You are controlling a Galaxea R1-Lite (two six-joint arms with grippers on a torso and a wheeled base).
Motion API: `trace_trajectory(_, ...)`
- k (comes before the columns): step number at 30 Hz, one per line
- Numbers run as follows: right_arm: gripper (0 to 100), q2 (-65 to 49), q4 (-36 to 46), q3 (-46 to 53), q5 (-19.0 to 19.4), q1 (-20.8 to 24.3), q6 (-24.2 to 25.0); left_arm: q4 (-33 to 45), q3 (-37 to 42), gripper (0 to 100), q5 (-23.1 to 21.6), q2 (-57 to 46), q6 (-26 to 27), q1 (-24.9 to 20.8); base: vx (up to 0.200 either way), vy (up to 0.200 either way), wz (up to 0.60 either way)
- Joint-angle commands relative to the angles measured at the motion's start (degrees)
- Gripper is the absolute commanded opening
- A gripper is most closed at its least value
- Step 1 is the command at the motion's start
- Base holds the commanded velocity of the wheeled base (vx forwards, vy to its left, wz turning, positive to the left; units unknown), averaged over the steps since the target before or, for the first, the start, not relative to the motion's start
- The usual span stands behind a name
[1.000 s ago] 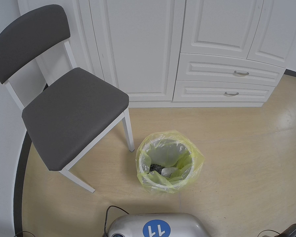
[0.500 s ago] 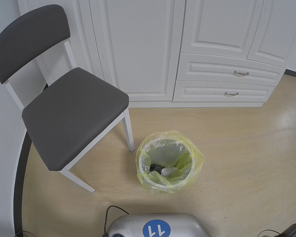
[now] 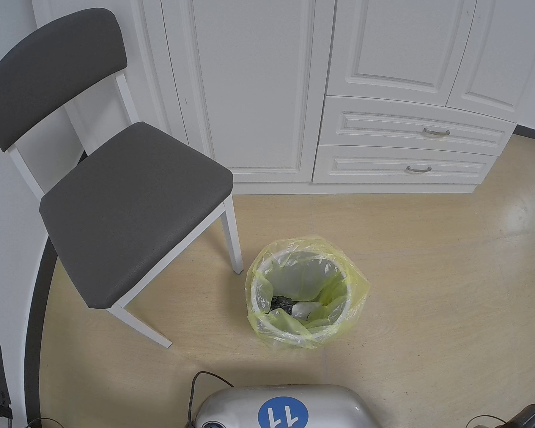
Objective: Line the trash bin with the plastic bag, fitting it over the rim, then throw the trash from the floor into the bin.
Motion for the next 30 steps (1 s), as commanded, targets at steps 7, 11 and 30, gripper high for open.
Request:
trace_trajectory(7,100,-0.66,3.56,4.05,-1.58,-0.18,-13.26,-0.3,4.99,100,0.43,-0.59,2.42,0.09,0.0,0.0,0.0)
trace_trajectory(11,100,-0.66,7.78,4.05,-3.6,-0.18,-16.07,0.84,5.61,100,0.26,-0.59,2.68,0.09,0.0,0.0,0.0)
trace_trajectory(30,100,-0.66,21.66,4.05,-3.25,-0.27,-13.26,10.69,5.61,100,0.34,-0.51,-0.22,0.0,0.0,0.0,0.0)
